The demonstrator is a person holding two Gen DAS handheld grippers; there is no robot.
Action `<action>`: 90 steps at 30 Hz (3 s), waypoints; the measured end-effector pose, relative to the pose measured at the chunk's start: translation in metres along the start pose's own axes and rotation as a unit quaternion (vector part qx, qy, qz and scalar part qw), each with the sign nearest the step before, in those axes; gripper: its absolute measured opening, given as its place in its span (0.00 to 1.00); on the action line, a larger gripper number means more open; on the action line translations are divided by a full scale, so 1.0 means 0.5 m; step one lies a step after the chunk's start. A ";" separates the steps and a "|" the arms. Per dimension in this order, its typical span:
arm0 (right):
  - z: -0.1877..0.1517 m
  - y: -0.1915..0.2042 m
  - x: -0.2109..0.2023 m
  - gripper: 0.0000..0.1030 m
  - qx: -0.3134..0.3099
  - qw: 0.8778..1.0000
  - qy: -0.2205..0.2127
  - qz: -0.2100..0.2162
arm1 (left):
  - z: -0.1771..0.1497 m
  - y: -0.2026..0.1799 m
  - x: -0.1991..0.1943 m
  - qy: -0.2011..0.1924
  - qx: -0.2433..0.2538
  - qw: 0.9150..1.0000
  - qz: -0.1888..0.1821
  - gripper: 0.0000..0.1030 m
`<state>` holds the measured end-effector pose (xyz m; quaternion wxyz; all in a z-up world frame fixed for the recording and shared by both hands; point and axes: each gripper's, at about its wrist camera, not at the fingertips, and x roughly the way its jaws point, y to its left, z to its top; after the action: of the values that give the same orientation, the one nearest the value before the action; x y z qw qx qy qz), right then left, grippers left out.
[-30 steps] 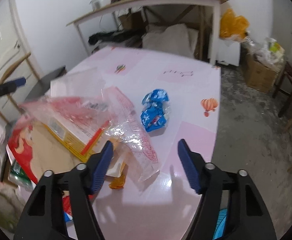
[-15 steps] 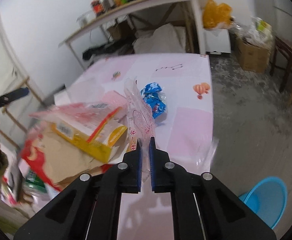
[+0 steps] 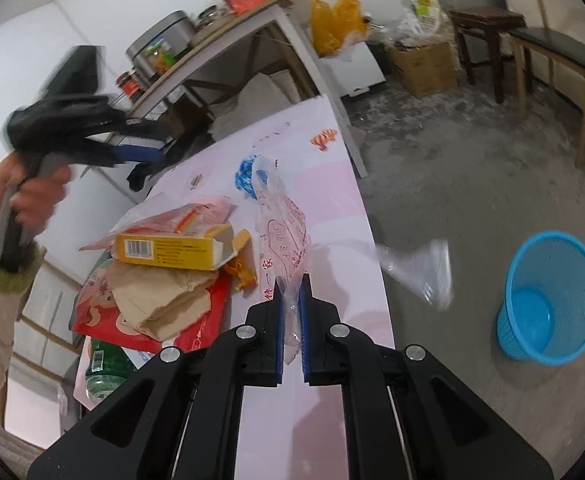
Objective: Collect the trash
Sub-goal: 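Grasp the blue crumpled wrapper with the left tool, then carry the blue wrapper and clear bag over the blue wastebasket with both tools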
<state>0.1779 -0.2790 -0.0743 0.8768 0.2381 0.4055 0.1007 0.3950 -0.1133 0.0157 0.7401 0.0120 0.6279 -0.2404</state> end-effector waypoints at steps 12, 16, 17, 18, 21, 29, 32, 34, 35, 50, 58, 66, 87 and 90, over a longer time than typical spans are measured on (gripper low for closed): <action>-0.017 -0.015 -0.003 0.07 0.002 1.000 -0.003 -0.018 | 0.085 0.039 0.196 0.085 -0.052 0.993 0.061 0.41; -0.016 -0.018 0.001 0.07 0.006 1.000 0.001 -0.021 | 0.088 0.034 0.214 0.081 -0.050 0.994 0.051 0.31; -0.015 -0.018 0.001 0.07 0.006 1.000 0.001 -0.022 | 0.089 0.030 0.213 0.076 -0.047 0.995 0.049 0.30; -0.014 -0.017 0.000 0.07 0.006 1.000 0.001 -0.023 | 0.091 0.030 0.215 0.073 -0.045 0.995 0.048 0.28; -0.014 -0.013 -0.002 0.07 0.007 1.000 -0.002 -0.023 | 0.098 0.026 0.205 0.058 -0.040 0.996 0.046 0.25; -0.004 0.001 0.006 0.07 0.005 0.999 0.002 -0.036 | 0.097 -0.004 0.097 -0.016 -0.025 0.999 0.030 0.22; 0.000 0.005 0.004 0.06 0.009 0.999 0.000 -0.038 | 0.072 -0.019 0.019 -0.056 -0.013 0.998 0.028 0.22; 0.002 0.007 0.002 0.06 0.013 0.999 -0.001 -0.037 | 0.050 -0.030 -0.034 -0.085 -0.005 0.996 0.018 0.21; 0.003 0.008 0.000 0.06 0.014 0.999 -0.001 -0.037 | 0.033 -0.040 -0.065 -0.104 -0.001 0.995 0.013 0.21; 0.003 0.049 -0.031 0.06 0.010 0.999 -0.010 -0.049 | -0.234 -0.074 -0.241 -0.231 0.021 0.972 -0.028 0.21; 0.000 0.078 -0.069 0.06 0.006 0.998 -0.031 -0.060 | -0.296 -0.093 -0.249 -0.249 0.027 0.968 -0.037 0.21; -0.015 0.098 -0.107 0.06 0.005 0.997 -0.043 -0.065 | -0.331 -0.107 -0.233 -0.252 0.028 0.966 -0.042 0.21; -0.024 0.068 -0.146 0.06 0.027 0.995 -0.053 -0.077 | -0.330 -0.135 -0.197 -0.251 0.029 0.968 -0.016 0.21; -0.022 0.055 -0.159 0.06 0.035 0.994 -0.061 -0.082 | -0.324 -0.149 -0.189 -0.248 0.035 0.968 -0.014 0.21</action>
<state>0.1180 -0.2809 -0.0139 0.8963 0.2405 0.3724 -0.0009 0.2088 -0.0949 0.0912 0.8685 -0.0305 0.4161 -0.2678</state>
